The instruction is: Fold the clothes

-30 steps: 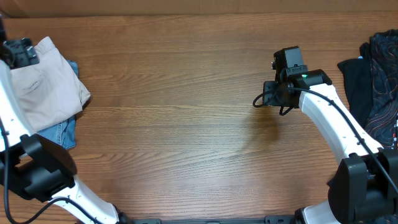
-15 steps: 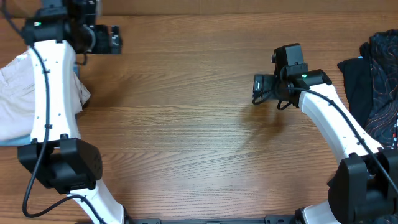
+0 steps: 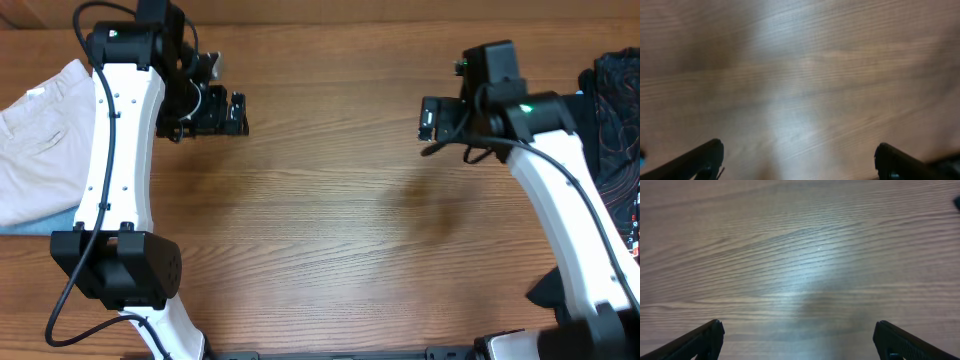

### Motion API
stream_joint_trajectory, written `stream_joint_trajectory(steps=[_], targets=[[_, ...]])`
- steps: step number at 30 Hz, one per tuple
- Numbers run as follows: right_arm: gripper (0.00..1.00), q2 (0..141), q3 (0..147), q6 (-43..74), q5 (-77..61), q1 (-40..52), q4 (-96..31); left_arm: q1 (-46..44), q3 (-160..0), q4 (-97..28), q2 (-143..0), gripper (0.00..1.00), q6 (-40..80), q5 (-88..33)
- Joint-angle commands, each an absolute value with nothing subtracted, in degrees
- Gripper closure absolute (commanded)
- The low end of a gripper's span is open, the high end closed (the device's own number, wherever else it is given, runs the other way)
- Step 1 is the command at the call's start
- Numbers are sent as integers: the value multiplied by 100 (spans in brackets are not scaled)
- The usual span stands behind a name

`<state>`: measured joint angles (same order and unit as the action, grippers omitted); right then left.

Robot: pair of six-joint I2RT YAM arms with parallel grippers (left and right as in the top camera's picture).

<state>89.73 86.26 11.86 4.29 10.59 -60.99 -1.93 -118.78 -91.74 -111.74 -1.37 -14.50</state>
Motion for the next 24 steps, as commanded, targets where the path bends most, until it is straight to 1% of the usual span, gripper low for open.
stream_joint_trajectory(steps=[1, 6, 9, 13, 15, 19, 24], targets=[[0, 8455, 8783, 1712, 421, 1074, -6530, -349, -11979, -9649, -10938, 2, 128, -1243], [0, 7926, 8656, 1959, 421, 1090, -7166, -521, -11909, -9684, -10508, 2, 283, -941], [0, 7509, 8394, 1959, 421, 1092, -7159, -690, -11784, -9682, -10031, 2, 320, -755], [0, 6672, 7762, 1944, 429, 1105, -6757, -1083, -11375, -9467, -9233, 2, 596, 8], [0, 6047, 7212, 1737, 427, 1177, -6289, -1444, -10814, -8991, -8497, 1, 781, 545], [0, 5052, 6294, 1586, 513, 1343, -5553, -1881, -9682, -7909, -7303, 0, 792, 978], [0, 4147, 5422, 1612, 521, 1354, -5113, -1911, -8132, -6617, -5889, 0, 460, 1114]])
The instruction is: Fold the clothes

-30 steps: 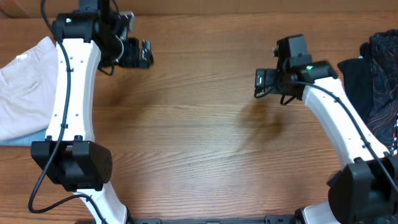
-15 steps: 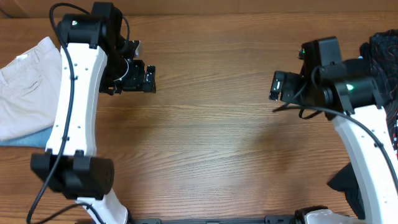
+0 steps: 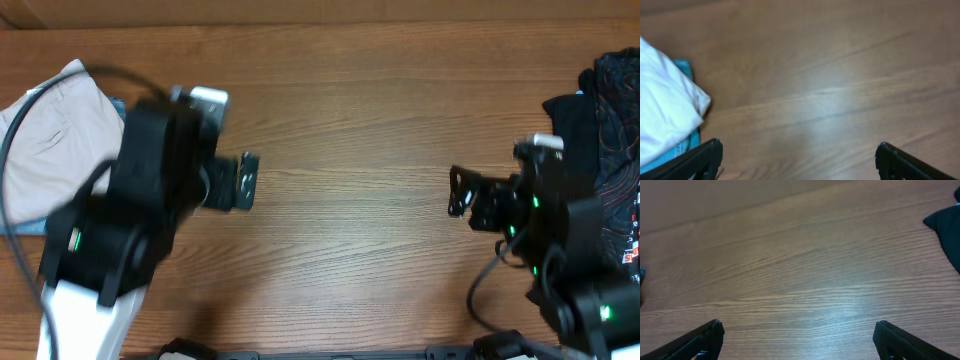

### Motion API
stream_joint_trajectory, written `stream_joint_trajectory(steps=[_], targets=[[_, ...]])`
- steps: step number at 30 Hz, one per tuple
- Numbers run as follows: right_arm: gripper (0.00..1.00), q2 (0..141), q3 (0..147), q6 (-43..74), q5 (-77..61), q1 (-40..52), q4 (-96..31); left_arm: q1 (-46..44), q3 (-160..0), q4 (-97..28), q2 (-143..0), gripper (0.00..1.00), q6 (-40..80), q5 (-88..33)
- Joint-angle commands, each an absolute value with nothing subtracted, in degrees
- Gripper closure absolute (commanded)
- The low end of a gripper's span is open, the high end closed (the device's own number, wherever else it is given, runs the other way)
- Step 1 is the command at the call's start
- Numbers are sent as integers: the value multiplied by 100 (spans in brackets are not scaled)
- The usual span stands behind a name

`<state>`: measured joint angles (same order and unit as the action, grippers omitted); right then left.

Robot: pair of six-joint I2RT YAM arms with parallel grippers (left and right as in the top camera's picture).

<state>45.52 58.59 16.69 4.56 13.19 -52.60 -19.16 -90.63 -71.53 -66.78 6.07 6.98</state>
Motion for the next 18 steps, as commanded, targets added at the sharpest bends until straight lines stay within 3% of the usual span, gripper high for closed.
stream_joint_trajectory(steps=[1, 9, 18], targets=[[0, 4047, 5306, 1612, 585, 1354, -5083, -1887, -7795, -6370, -5583, 0, 303, 1120], [0, 4154, 4510, 1802, 1378, 1347, -4281, -1551, -5730, -4838, -4560, 0, -390, 1238], [0, 5000, 4488, 1802, 1409, 1350, -4012, -1109, -5415, -4045, -4574, 0, -47, 1135]])
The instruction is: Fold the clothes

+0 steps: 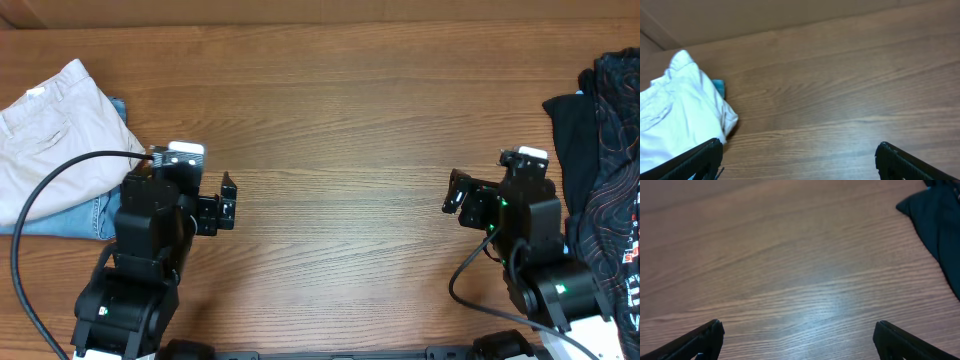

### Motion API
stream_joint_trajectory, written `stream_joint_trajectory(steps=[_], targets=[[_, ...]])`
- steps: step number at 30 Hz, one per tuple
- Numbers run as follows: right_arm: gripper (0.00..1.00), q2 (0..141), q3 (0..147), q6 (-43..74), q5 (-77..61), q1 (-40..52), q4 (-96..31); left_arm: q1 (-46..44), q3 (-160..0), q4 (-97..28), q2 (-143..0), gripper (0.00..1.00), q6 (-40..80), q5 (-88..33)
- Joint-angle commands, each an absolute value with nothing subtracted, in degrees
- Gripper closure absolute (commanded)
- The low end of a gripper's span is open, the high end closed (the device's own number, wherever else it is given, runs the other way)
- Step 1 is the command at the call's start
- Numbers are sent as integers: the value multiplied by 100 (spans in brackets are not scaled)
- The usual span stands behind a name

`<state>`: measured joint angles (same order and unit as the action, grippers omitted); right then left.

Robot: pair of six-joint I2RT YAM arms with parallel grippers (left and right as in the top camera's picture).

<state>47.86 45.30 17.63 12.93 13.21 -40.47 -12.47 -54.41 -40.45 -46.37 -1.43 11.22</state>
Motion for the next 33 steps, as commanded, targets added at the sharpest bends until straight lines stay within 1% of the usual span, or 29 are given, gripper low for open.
stream_joint_trajectory(steps=[1, 11, 17, 24, 29, 33], targets=[[0, 5111, 4488, 1802, 1409, 1350, -4012, -1107, -5415, -4049, -4574, 0, -45, 1155], [0, 6285, 4488, 1802, 1409, 1350, -4012, -1107, -5413, -4226, -4619, 0, -45, 1151], [0, 6652, 4484, 1802, 1409, 1350, -4018, -1107, -5413, -4495, -4650, 0, -45, 1151], [0, 5819, 4484, 1802, 1406, 1343, -4018, -1107, -5413, -4654, -4683, 0, -45, 1151], [0, 4869, 4484, 1800, 1413, 1341, -4034, -1107, -5413, -4654, -4744, 0, -45, 1151], [0, 4040, 4484, 1774, 1415, 1153, -4375, -1107, -5413, -4654, -4768, 0, -45, 1151]])
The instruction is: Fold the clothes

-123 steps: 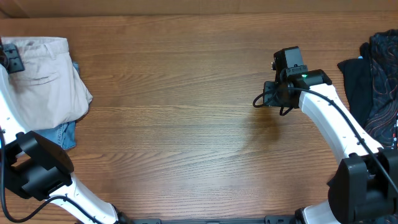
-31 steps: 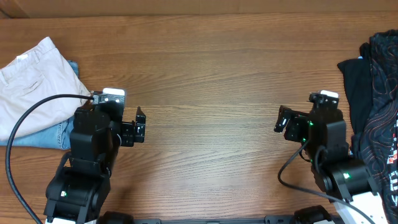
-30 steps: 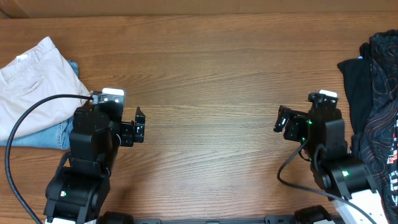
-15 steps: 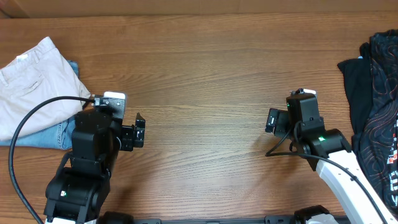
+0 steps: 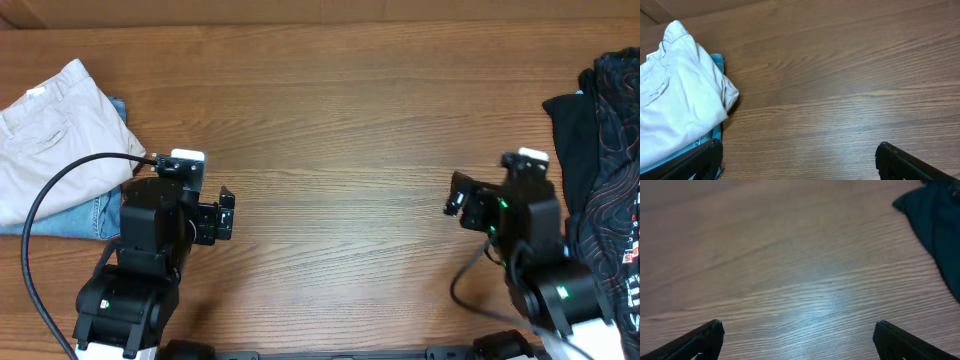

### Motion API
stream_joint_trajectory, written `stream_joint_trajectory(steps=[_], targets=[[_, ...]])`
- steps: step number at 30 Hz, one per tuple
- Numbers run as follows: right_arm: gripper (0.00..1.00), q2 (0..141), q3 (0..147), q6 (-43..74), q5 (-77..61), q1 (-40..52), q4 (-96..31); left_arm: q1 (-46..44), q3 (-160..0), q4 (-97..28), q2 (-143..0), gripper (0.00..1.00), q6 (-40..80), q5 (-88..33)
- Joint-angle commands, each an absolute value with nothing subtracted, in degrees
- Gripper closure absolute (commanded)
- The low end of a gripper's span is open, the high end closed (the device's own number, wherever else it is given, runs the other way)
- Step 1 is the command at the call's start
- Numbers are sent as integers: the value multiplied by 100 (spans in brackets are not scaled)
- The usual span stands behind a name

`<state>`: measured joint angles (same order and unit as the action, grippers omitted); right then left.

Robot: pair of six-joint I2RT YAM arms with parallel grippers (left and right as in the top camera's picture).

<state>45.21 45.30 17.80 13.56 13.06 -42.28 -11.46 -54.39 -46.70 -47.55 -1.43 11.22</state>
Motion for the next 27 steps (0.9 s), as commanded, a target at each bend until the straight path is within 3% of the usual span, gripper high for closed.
stream_joint_trajectory(steps=[1, 8, 27], targets=[[0, 3881, 4475, 1761, 1413, 1072, -4431, -1107, -5413, -4652, -4792, 0, -45, 1151], [0, 2676, 3736, 1500, 1225, 591, -4029, -1107, -5413, -4652, -4908, 0, -45, 1151], [0, 14, 604, 1168, 781, 587, -526, -1107, -5413, -4652, -5583, 0, -45, 1151]])
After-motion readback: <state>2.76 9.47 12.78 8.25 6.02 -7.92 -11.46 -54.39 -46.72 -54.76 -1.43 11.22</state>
